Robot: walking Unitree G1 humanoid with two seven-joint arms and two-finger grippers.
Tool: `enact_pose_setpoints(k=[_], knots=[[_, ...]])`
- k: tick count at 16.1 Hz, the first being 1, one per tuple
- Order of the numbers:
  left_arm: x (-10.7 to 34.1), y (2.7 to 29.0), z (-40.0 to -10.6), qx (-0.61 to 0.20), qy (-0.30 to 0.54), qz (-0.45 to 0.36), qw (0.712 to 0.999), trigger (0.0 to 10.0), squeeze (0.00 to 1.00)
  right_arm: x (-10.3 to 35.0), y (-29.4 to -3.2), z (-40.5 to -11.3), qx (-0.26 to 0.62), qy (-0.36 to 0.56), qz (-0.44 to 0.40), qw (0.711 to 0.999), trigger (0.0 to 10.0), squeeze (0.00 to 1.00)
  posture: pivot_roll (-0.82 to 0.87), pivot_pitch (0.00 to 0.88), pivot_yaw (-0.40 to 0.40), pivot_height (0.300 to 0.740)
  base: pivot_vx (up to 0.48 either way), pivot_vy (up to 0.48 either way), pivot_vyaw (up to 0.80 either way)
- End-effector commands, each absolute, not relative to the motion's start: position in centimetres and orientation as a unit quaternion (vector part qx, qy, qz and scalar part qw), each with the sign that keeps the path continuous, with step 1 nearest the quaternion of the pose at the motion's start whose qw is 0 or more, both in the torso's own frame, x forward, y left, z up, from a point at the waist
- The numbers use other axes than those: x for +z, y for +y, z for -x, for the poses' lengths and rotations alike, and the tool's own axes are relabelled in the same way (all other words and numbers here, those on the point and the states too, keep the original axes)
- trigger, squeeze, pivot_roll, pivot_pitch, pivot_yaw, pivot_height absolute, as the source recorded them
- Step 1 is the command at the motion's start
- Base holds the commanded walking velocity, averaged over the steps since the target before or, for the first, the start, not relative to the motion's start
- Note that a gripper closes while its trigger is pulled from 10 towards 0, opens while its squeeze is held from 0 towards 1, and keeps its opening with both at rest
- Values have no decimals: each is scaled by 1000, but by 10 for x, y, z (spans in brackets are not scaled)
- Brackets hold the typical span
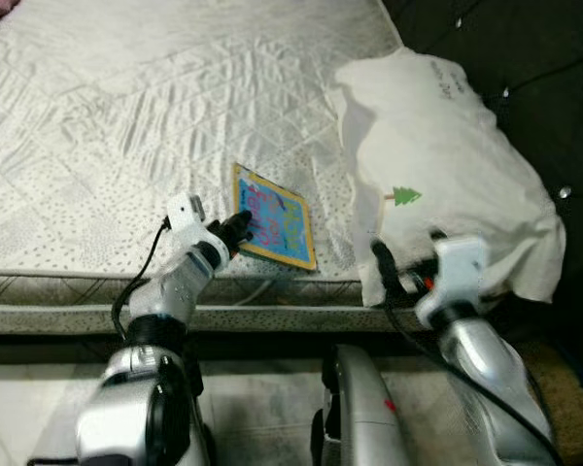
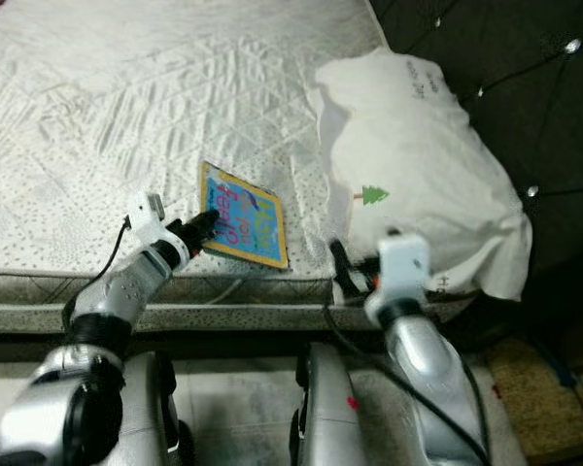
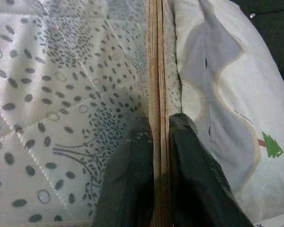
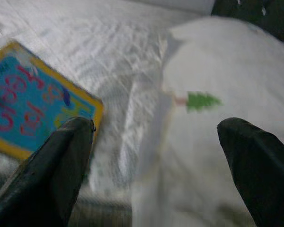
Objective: Clean up the room
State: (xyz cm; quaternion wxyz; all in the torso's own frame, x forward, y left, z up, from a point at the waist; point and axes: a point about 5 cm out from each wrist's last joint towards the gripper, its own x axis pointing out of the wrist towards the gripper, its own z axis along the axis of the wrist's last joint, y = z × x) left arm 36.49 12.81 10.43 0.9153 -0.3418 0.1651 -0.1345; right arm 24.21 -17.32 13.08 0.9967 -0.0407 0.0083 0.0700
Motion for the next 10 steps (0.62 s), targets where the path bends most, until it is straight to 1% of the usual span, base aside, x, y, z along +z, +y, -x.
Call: enact_pose_setpoints(k=[1,3,5,8,10], knots=[[108,121,-368,-151,161,356,908,10000,0,136,-180,-237,60,6,45,997,10000,0,-246,185,-73,549,0,0,0],[101,116,-369,-152,181,374,897,10000,0,138,-183,-225,56,13,53,997,10000,0,-285,200,-83,549,0,0,0],[92,114,-367,-143,211,373,892,10000,0,144,-187,-217,60,14,69,996,10000,0,-309,210,-95,549,0,0,0],[98,115,-372,-140,199,406,881,10000,0,145,-196,-207,57,28,79,995,10000,0,-337,223,-115,549,0,0,0],[98,116,-374,-133,198,404,883,10000,0,149,-198,-203,58,33,84,994,10000,0,-355,232,-125,549,0,0,0]])
